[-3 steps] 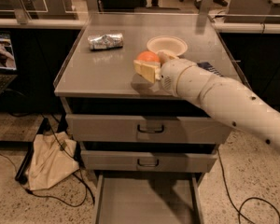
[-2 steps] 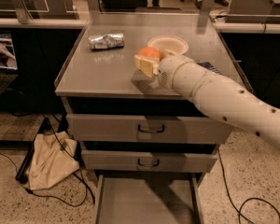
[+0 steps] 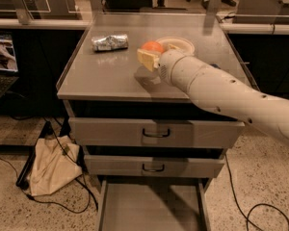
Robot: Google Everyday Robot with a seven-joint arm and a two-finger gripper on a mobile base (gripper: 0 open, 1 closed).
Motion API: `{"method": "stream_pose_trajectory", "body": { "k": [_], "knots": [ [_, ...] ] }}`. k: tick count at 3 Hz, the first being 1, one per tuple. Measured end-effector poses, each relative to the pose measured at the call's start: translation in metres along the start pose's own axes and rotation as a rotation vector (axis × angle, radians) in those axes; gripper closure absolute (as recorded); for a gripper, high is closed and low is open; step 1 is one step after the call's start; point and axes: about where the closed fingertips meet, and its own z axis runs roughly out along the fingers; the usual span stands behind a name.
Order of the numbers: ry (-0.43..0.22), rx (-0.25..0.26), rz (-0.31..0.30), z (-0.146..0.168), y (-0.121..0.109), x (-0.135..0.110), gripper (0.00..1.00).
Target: Pick orange from bottom drawer and place on counter
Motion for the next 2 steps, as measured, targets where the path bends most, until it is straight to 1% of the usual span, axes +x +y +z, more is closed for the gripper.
{"method": "stream_pose_trajectory", "body": {
  "k": [2],
  "knots": [
    [-0.002,-0.002,0.0,-0.0004,0.0012,-0.0009,0.27]
  ]
}}
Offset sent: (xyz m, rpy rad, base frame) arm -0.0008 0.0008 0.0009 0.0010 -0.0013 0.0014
